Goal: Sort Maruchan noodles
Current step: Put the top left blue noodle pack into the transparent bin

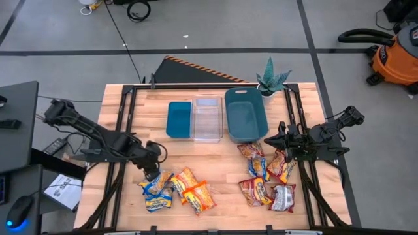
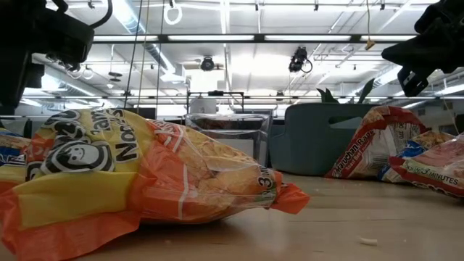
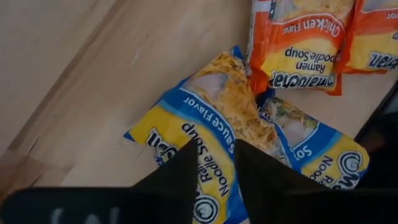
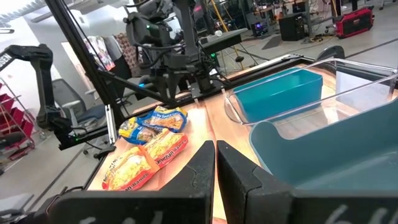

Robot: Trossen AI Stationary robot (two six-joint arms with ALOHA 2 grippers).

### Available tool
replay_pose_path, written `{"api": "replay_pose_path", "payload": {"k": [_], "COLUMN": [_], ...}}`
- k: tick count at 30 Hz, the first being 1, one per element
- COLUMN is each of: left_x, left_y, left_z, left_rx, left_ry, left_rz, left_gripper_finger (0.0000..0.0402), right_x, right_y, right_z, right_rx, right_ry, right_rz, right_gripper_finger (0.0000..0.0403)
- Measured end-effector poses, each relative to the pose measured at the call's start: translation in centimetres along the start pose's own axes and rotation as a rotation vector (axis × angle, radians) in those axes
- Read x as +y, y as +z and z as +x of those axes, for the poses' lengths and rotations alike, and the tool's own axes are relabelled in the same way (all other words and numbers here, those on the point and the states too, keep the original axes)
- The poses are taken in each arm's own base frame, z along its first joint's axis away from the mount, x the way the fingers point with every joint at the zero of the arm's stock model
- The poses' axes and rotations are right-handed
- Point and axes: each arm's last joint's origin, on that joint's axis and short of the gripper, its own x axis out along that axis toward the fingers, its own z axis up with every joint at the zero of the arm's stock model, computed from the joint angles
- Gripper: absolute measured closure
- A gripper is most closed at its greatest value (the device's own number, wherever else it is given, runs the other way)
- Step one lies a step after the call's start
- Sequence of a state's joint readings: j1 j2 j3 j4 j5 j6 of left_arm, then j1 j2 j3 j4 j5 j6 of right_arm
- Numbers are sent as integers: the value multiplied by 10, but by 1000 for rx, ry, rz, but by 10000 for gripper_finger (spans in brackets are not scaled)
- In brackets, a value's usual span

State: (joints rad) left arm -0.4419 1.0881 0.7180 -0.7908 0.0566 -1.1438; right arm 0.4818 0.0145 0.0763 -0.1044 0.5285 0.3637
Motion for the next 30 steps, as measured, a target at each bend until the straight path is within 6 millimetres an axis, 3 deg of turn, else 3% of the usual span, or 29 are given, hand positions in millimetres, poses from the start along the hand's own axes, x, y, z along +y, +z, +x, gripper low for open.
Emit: {"api": "replay_pose_path", "payload": {"k": [7,14,22,30], "left_x": [-3,-4,-3,-3], "left_y": [1,1,3,3], "left_z": [13,28,40,41], "left_rx": [84,153,206,207], "left_ry": [55,103,144,146], "left_rz": [-26,-34,-35,-37], "left_gripper_finger": [207,196,239,334], "right_x": [0,0,0,0], "right_y": [0,0,0,0], "right_z": [0,0,0,0], "right_rx": [0,1,1,1], "right_ry": [0,0,0,0], "right_rz": [0,0,-1,-1], "right_gripper_finger": [381,381,381,381]}}
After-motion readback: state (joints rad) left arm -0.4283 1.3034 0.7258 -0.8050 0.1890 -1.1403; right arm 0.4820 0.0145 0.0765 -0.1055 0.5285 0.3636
